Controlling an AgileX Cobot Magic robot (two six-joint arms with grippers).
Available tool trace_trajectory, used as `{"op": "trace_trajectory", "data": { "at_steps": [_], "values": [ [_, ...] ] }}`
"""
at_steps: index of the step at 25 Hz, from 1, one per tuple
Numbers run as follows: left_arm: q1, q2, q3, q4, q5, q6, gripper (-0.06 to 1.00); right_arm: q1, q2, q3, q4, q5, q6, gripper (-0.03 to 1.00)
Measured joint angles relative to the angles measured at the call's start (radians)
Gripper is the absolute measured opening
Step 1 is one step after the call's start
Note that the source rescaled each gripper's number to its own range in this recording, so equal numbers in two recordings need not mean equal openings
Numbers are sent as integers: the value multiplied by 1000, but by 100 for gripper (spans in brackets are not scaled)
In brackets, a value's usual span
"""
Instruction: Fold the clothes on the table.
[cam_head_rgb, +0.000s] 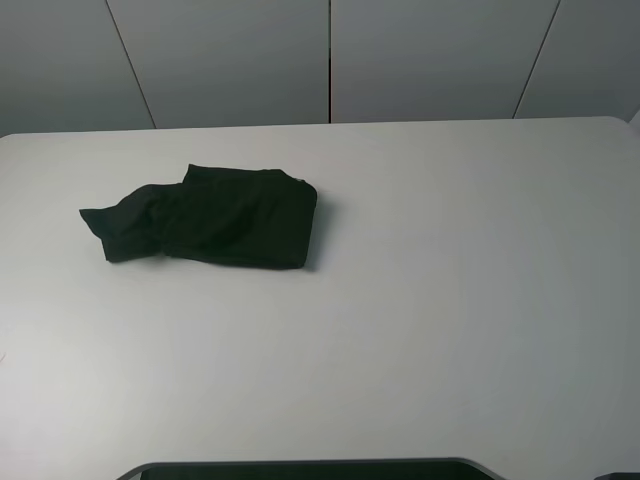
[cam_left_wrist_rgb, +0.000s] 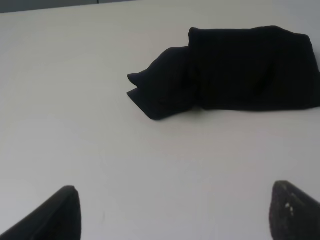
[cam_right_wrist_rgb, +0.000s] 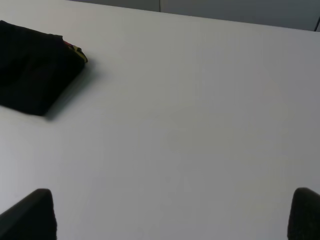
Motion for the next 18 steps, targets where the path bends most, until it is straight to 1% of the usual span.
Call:
{"op": "trace_trajectory", "data": {
  "at_steps": [5, 9, 11, 13, 18],
  "values": [
    [0, -2, 38, -2, -9, 0, 99, 0, -39, 33, -2, -31, -4, 100],
    [0, -2, 54, -8, -74, 0, 99, 0, -48, 49, -5, -68, -5, 100],
    [0, -2, 75, -32, -112, 4, 99, 0, -48, 50, -5, -70, -5, 100],
    [0, -2, 86, -58, -127, 21, 99, 0, -48, 50, -5, -74, -5, 100],
    [0, -2, 89, -58, -136, 29, 99, 0, -48, 50, -5, -74, -5, 100]
  ]
}}
